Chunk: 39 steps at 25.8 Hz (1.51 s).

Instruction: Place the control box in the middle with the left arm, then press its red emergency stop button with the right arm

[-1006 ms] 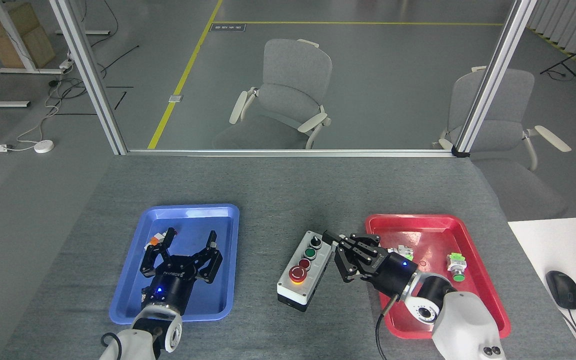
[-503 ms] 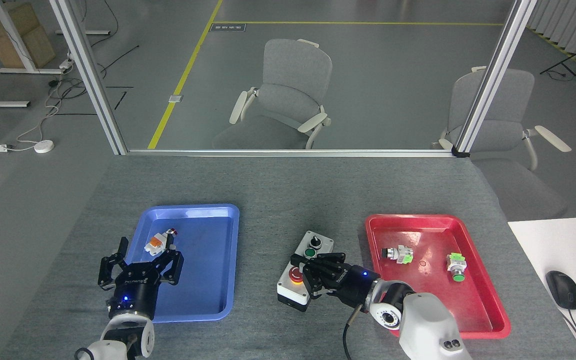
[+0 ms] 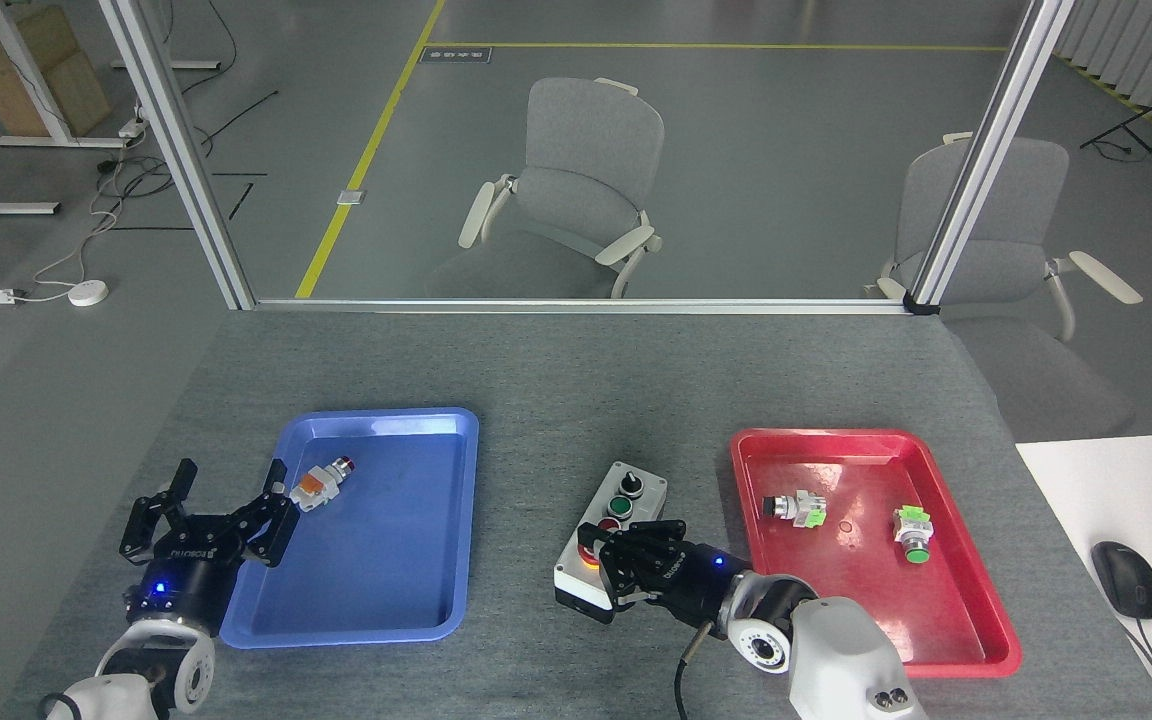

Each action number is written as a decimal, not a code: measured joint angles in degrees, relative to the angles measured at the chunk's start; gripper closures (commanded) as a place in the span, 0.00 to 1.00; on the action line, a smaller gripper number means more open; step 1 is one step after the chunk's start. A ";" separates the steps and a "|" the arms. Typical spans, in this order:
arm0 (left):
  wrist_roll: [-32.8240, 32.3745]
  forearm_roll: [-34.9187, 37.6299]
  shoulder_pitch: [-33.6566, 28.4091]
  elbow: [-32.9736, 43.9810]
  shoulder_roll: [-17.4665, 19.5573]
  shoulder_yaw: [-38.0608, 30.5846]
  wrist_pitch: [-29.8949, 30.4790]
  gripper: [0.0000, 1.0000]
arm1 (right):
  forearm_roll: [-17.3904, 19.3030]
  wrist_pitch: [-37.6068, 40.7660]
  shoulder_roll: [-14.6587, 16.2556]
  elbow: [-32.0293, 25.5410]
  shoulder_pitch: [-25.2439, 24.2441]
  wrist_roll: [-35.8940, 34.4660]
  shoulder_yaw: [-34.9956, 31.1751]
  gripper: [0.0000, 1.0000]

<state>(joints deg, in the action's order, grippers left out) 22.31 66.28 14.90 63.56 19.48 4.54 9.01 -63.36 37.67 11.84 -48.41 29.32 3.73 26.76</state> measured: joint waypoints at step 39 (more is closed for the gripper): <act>-2.51 0.38 -0.96 3.91 -5.19 -1.46 1.04 0.02 | 17.97 -10.82 1.62 -0.38 4.38 -3.47 -23.20 0.00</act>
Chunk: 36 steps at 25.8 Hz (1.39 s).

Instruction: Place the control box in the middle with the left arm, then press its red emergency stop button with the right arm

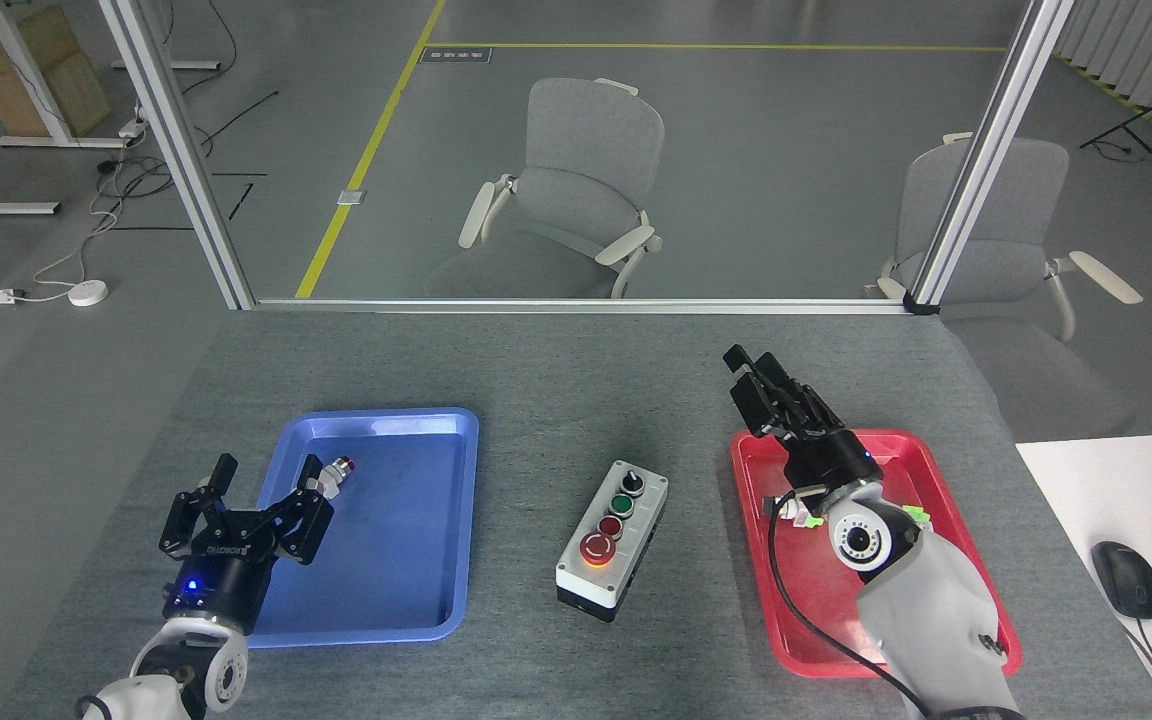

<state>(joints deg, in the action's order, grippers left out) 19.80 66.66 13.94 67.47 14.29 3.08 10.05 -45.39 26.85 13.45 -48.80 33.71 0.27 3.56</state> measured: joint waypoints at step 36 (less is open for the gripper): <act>0.14 0.41 -4.93 4.17 -0.99 -0.09 -3.73 0.01 | -26.00 -19.87 -5.56 -29.70 -31.33 -14.38 -9.75 0.00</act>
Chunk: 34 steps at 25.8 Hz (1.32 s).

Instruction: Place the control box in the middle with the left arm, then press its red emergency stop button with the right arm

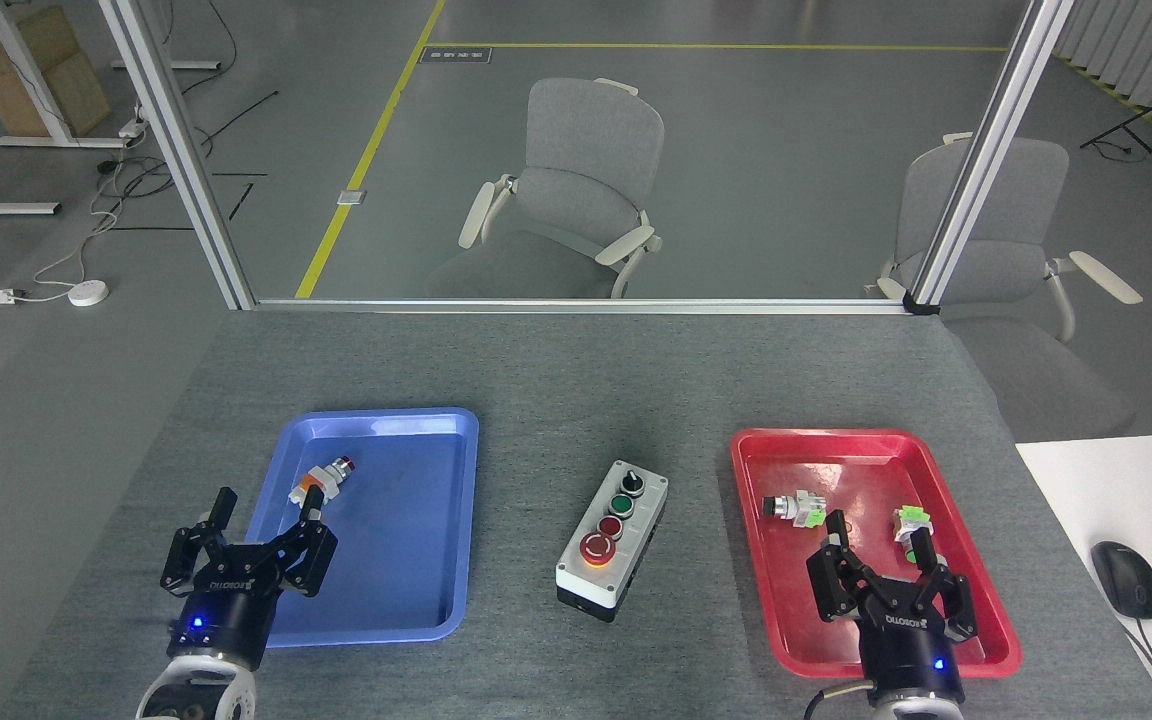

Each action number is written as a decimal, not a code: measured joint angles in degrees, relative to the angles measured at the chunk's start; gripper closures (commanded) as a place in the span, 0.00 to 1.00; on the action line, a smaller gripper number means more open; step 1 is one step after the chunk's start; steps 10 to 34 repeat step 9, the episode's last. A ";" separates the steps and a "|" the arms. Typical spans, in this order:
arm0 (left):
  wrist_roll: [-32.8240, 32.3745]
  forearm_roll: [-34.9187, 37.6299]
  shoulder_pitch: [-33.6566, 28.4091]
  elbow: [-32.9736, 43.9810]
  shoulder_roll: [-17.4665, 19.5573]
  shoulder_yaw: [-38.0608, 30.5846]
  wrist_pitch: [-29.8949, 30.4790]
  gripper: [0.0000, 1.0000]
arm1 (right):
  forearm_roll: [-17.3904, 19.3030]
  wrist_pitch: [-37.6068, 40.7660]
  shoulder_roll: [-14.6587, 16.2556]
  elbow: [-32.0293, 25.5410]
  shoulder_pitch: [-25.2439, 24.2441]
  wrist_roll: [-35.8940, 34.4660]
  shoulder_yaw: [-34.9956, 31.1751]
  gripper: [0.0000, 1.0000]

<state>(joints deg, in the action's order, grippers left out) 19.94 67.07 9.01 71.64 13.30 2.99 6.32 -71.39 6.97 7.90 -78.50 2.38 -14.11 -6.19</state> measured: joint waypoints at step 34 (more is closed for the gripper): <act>-0.69 -0.14 0.44 -0.45 -0.81 0.35 -0.09 0.01 | 0.50 -0.15 0.05 0.23 3.78 -0.18 -0.82 0.00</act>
